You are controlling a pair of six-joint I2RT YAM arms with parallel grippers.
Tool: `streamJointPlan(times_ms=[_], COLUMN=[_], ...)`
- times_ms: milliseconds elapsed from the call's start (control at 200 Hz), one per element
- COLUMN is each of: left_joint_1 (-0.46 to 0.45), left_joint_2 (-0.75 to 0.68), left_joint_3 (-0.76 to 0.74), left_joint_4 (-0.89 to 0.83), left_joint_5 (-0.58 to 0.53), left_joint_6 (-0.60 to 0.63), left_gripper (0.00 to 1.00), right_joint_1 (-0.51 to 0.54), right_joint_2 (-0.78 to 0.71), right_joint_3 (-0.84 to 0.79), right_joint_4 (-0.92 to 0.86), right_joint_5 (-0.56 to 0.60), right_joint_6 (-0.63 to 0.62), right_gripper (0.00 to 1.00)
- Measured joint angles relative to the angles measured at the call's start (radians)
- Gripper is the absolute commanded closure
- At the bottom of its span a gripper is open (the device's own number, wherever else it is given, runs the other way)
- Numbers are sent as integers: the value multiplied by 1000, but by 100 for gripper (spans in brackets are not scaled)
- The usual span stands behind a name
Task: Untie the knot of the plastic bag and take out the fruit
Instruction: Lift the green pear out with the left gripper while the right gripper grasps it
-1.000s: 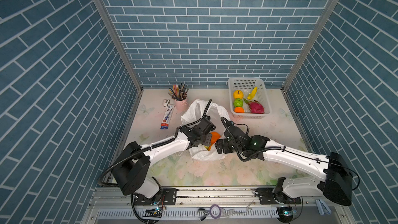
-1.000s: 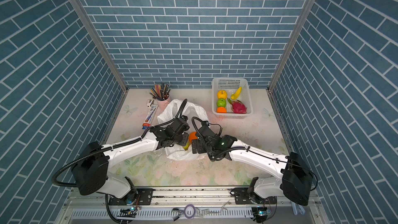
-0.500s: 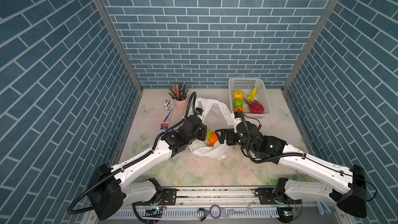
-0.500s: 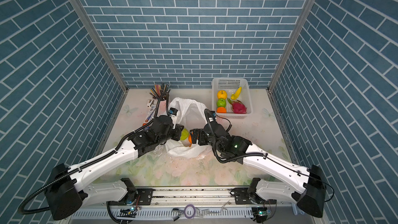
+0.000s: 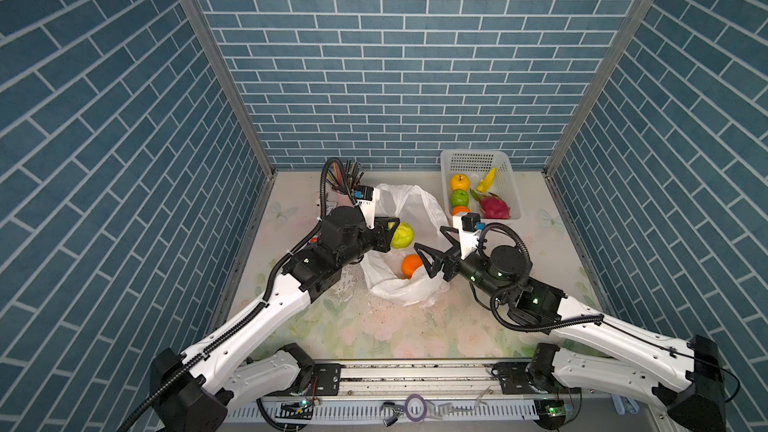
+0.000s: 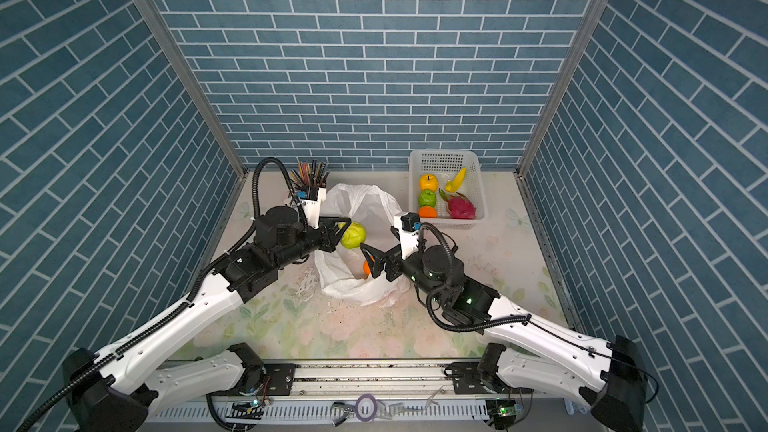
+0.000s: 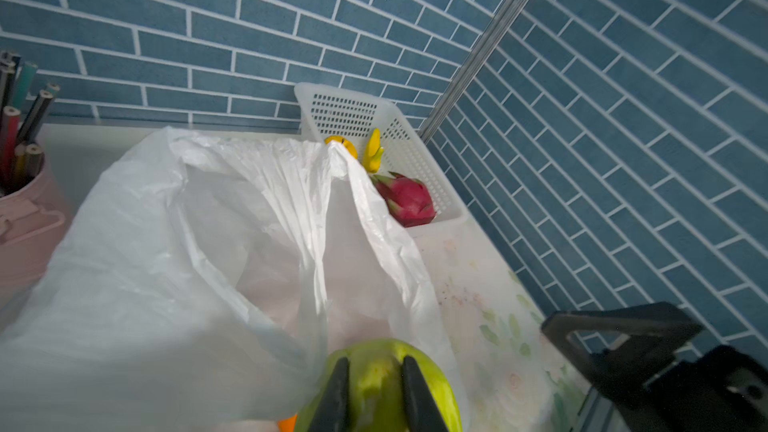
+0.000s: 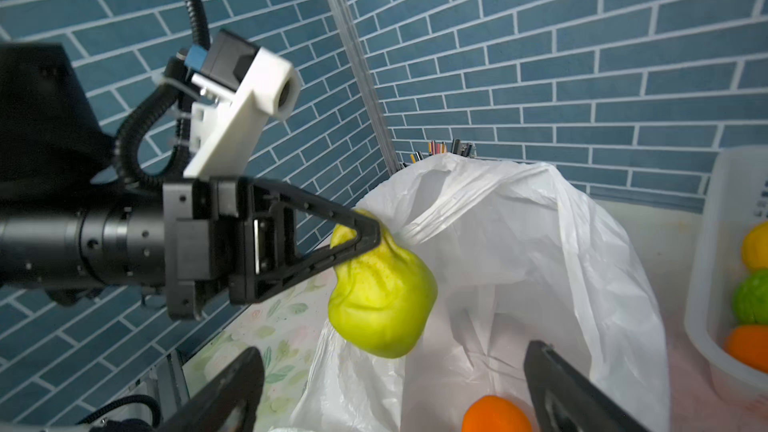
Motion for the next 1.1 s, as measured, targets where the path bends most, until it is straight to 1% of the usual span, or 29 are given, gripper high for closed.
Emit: streamJointPlan(times_ms=[130,300,420,555,675,765,830,855,885,945,975,1065,1100], left_joint_1=[4,5,5,5,6,10,11,13,14,15,16,17,18], left_joint_2=[5,5,5,4,4,4,4,4,4,3,2,1,-1], left_joint_3=[45,56,58,61,62,66,69,71,72,72,72,72,72], left_joint_4=[5,6,3,-4,-18,-29,-31,-31,-30,-31,-31,-30,-31], left_joint_5=[64,113,136,150,154,157,156,155,153,153,153,153,153], left_joint_6=[-35,-67,-79,-84,-85,-85,-86,-86,-86,-86,-86,-83,-82], left_gripper=[87,87,87,87,87,88,87,87,87,83,79,54,47], right_joint_1=[0,-2,-14,-42,-61,-75,-85,-89,-93,-98,-100,-102,-103], right_joint_2=[52,140,198,259,301,324,336,338,341,341,341,341,341], right_joint_3=[-47,-93,-95,-95,-93,-82,-71,-68,-64,-63,-63,-63,-63], right_joint_4=[176,350,440,534,586,603,611,613,615,615,615,615,615], right_joint_5=[-49,-59,-65,-90,-135,-190,-224,-235,-246,-260,-264,-273,-275], right_joint_6=[-140,-272,-316,-325,-325,-320,-319,-309,-306,-304,-303,-297,-292], right_gripper=[1,1,2,4,13,26,39,42,43,43,43,45,45])
